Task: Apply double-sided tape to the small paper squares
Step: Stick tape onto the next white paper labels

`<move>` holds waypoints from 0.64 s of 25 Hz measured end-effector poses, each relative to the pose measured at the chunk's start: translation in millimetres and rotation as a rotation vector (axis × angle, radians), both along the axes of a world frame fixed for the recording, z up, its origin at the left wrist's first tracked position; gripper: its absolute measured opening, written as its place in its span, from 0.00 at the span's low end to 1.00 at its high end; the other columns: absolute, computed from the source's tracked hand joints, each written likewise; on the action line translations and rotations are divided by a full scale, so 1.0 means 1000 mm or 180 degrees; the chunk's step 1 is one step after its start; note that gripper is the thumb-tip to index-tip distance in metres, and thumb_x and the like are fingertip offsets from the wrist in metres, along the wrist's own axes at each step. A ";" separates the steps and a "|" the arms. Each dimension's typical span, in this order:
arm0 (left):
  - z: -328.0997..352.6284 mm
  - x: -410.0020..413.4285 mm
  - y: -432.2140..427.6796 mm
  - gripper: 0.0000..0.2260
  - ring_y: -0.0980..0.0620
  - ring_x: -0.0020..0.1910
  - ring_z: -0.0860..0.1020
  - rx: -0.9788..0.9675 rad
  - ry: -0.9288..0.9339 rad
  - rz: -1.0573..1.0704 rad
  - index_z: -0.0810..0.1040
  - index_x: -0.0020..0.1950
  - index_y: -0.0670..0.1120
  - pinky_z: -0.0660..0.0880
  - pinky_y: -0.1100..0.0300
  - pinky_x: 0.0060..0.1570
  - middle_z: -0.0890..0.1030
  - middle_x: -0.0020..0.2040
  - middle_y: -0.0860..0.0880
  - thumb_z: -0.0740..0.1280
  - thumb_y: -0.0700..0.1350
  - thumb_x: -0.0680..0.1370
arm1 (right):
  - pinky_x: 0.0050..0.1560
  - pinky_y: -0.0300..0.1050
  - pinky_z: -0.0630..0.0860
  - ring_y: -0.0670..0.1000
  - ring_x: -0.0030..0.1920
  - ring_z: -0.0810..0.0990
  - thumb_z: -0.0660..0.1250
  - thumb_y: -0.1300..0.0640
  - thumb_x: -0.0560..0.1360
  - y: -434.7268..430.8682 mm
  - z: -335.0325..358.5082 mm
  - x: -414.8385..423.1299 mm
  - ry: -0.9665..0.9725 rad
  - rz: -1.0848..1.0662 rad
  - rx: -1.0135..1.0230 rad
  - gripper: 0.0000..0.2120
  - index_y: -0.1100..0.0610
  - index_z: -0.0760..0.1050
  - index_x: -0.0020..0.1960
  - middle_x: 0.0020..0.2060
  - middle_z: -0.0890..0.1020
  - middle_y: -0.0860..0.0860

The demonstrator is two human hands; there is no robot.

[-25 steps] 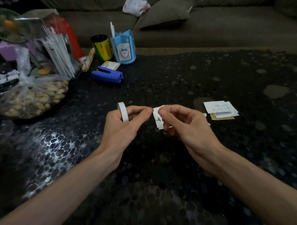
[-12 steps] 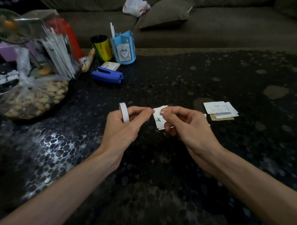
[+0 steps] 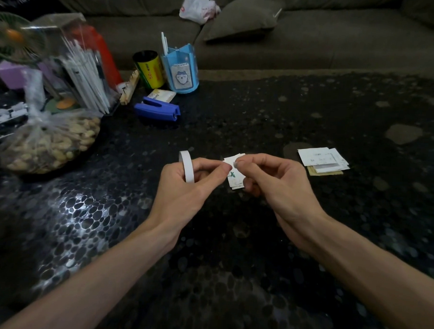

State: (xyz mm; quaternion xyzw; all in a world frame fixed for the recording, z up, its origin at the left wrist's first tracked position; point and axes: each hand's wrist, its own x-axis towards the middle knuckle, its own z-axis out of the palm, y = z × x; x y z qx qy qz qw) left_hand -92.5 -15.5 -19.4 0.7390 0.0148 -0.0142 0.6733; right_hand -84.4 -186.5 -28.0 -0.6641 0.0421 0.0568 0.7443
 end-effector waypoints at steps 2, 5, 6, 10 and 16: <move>0.001 0.000 0.000 0.05 0.60 0.25 0.73 -0.0007 0.0027 0.0011 0.88 0.51 0.44 0.69 0.71 0.28 0.80 0.30 0.51 0.74 0.44 0.78 | 0.40 0.38 0.74 0.46 0.35 0.76 0.75 0.58 0.78 0.001 -0.001 0.000 -0.0026 0.0017 -0.0043 0.04 0.57 0.87 0.48 0.33 0.80 0.53; -0.001 0.000 0.000 0.04 0.51 0.29 0.77 0.0091 0.0005 0.0002 0.89 0.49 0.48 0.73 0.65 0.30 0.82 0.34 0.41 0.75 0.46 0.76 | 0.38 0.35 0.75 0.43 0.34 0.76 0.74 0.62 0.78 0.002 0.001 0.000 -0.0134 0.0062 -0.0057 0.03 0.59 0.87 0.49 0.36 0.83 0.53; -0.003 0.001 0.000 0.04 0.41 0.34 0.80 0.0187 -0.0049 -0.0018 0.89 0.49 0.50 0.79 0.56 0.35 0.83 0.38 0.37 0.76 0.47 0.76 | 0.38 0.34 0.75 0.42 0.34 0.77 0.73 0.64 0.78 0.002 0.002 -0.001 -0.0185 0.0071 -0.0047 0.04 0.59 0.87 0.49 0.38 0.85 0.53; -0.004 0.001 0.002 0.05 0.38 0.40 0.83 0.0214 -0.0047 0.0040 0.89 0.50 0.51 0.82 0.54 0.43 0.85 0.42 0.36 0.76 0.48 0.75 | 0.38 0.32 0.75 0.40 0.34 0.78 0.72 0.65 0.79 0.004 0.003 -0.004 -0.0358 0.0113 -0.0103 0.07 0.58 0.88 0.52 0.40 0.87 0.47; -0.001 0.000 0.002 0.08 0.63 0.25 0.76 -0.0254 0.0282 0.0160 0.87 0.54 0.45 0.69 0.72 0.27 0.78 0.26 0.59 0.74 0.46 0.78 | 0.40 0.32 0.74 0.41 0.35 0.77 0.70 0.65 0.81 0.006 0.002 -0.006 -0.0536 0.0193 -0.0403 0.12 0.52 0.88 0.56 0.37 0.83 0.44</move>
